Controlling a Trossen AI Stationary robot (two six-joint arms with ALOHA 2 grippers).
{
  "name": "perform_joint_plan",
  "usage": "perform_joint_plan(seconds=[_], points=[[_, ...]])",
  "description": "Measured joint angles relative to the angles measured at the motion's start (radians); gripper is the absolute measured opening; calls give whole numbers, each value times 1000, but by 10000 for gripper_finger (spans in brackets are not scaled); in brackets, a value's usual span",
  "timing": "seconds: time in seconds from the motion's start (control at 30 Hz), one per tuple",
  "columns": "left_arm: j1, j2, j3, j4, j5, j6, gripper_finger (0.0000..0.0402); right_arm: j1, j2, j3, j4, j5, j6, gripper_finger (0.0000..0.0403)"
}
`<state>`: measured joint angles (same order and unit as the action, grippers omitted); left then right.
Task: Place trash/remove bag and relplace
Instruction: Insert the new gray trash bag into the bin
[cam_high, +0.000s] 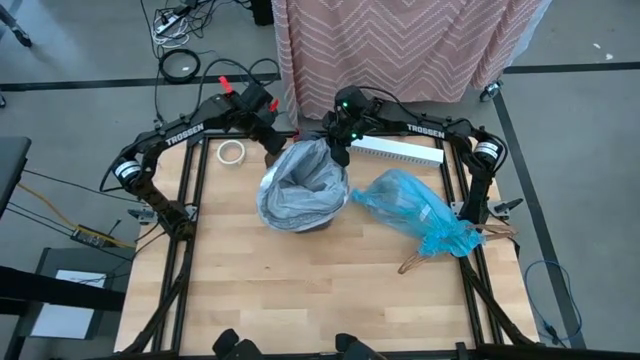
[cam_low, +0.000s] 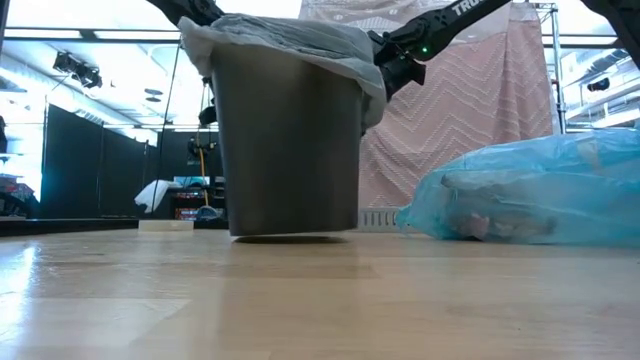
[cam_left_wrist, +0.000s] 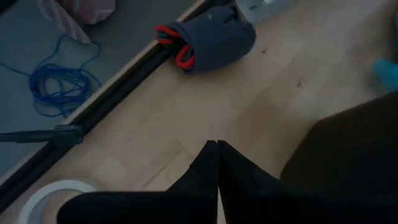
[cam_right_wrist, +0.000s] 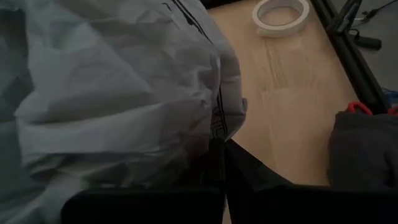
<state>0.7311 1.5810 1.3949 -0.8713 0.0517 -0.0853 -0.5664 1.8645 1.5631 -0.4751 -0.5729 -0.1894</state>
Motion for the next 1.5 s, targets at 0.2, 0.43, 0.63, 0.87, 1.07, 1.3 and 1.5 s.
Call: perform_joint_plan(seconds=[0.2,0.43,0.63,0.87,1.07,1.3,1.5], points=[[0,0,0,13,-9,-1,7,3,0,0,0,1,1,0],[8,4,56,4,-44,9,7,3,0,0,0,1,6,13],[17,3,162,12,-74,15,7,4,0,0,-14,2,31,56],[17,3,331,-43,-67,11,7,5,-1,7,-9,123,65,112],[13,1,523,-173,8,-49,8,-6,-1,35,-3,78,107,167],[13,0,667,-238,149,-103,24,-12,-2,40,-15,-9,148,228],[6,-9,690,-259,342,-217,30,-42,-2,40,-17,-23,164,242]])
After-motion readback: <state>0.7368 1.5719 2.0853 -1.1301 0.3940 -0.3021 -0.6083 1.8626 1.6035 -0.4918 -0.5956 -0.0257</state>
